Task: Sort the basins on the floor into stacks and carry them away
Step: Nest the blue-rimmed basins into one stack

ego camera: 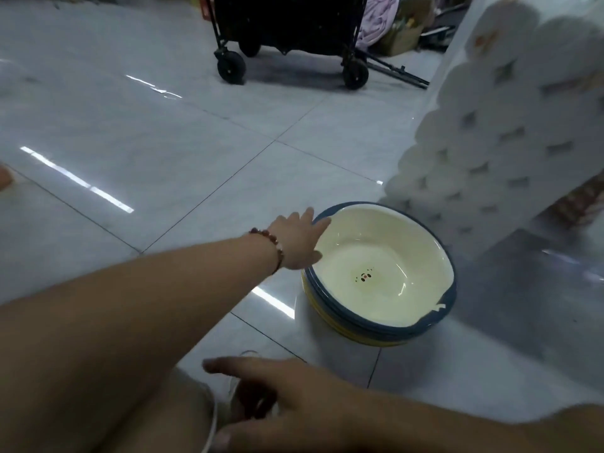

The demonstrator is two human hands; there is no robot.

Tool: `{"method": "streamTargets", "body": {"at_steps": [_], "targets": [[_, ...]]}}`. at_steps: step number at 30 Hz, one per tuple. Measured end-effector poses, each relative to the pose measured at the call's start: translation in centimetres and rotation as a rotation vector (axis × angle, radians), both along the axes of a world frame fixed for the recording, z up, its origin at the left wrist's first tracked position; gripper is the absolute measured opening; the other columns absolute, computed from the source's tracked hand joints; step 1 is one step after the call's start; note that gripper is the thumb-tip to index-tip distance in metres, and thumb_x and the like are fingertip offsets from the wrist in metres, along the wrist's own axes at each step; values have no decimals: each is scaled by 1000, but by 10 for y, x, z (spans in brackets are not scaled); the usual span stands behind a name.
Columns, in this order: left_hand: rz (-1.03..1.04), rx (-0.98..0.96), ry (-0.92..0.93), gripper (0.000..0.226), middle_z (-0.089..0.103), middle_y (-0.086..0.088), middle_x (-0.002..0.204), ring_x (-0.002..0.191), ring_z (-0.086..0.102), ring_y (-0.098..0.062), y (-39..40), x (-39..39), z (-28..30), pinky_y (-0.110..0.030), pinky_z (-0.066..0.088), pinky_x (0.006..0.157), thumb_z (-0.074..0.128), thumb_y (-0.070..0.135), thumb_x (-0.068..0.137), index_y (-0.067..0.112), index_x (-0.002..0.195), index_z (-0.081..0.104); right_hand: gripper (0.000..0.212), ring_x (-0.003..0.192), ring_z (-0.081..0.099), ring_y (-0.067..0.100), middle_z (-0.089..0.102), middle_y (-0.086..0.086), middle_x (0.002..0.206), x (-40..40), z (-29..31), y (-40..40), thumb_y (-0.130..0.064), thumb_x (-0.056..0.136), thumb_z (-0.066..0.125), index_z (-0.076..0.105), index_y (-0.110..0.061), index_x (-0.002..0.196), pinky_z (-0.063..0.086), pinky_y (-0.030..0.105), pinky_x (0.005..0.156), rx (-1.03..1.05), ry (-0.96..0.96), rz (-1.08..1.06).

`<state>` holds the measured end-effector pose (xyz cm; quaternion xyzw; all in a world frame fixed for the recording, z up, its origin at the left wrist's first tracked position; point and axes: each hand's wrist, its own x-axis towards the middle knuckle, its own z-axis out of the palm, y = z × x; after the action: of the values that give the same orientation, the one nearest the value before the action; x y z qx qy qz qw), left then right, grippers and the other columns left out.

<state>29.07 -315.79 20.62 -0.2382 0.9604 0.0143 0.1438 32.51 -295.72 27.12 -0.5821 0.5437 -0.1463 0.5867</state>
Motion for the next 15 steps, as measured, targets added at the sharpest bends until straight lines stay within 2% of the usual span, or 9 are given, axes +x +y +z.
{"method": "streamTargets", "body": {"at_steps": [3, 5, 7, 8, 10, 12, 13, 15], "targets": [[44, 11, 20, 73, 13, -10, 161, 138, 36, -33, -17, 4, 21, -49, 41, 105, 47, 50, 96, 28, 155, 9, 32, 91, 66, 7, 71, 0, 108, 23, 17, -18, -29, 93, 60, 63, -26, 125, 52, 30, 92, -161, -57, -200], [63, 34, 21, 73, 13, -10, 162, 140, 34, -34, -29, 8, 35, -49, 39, 108, 46, 50, 97, 27, 155, 10, 26, 96, 68, 12, 71, -4, 112, 32, 28, -33, -30, 91, 63, 70, -19, 114, 53, 36, 94, -142, -126, -302], [107, 37, 39, 71, 16, -11, 161, 140, 34, -35, -38, 17, 46, -50, 37, 110, 45, 50, 97, 26, 155, 12, 29, 106, 64, 15, 68, -4, 119, 37, 34, -49, -35, 90, 64, 69, -20, 115, 51, 37, 97, -72, -83, -297], [142, 47, 47, 70, 18, -11, 160, 139, 34, -35, -40, 23, 50, -50, 36, 110, 45, 49, 97, 25, 155, 14, 37, 113, 60, 17, 64, -2, 127, 37, 32, -55, -38, 90, 63, 65, -20, 122, 49, 39, 100, 13, -19, -303], [190, 58, 47, 69, 21, -12, 158, 138, 36, -36, -41, 33, 51, -50, 37, 109, 44, 50, 97, 23, 155, 16, 62, 129, 47, 30, 47, 8, 145, 29, 24, -62, -50, 89, 60, 47, -18, 141, 44, 50, 103, 380, 145, -302], [185, 81, -3, 71, 20, -12, 159, 138, 36, -36, -36, 41, 49, -51, 37, 109, 45, 50, 97, 23, 155, 15, 76, 131, 42, 42, 40, 16, 148, 20, 18, -57, -60, 86, 58, 38, -18, 146, 45, 57, 96, 751, 89, -272], [164, 88, -31, 72, 19, -13, 159, 138, 35, -36, -33, 44, 47, -51, 36, 109, 46, 51, 97, 23, 155, 15, 71, 127, 46, 39, 45, 15, 141, 16, 18, -55, -58, 86, 58, 42, -16, 142, 48, 53, 92, 804, 46, -292], [131, 85, -46, 73, 17, -12, 160, 139, 35, -35, -25, 47, 46, -50, 36, 110, 48, 50, 96, 25, 155, 14, 50, 113, 56, 26, 58, 11, 114, 7, 23, -61, -41, 93, 59, 53, -11, 132, 48, 37, 91, 728, -35, -420]]}}
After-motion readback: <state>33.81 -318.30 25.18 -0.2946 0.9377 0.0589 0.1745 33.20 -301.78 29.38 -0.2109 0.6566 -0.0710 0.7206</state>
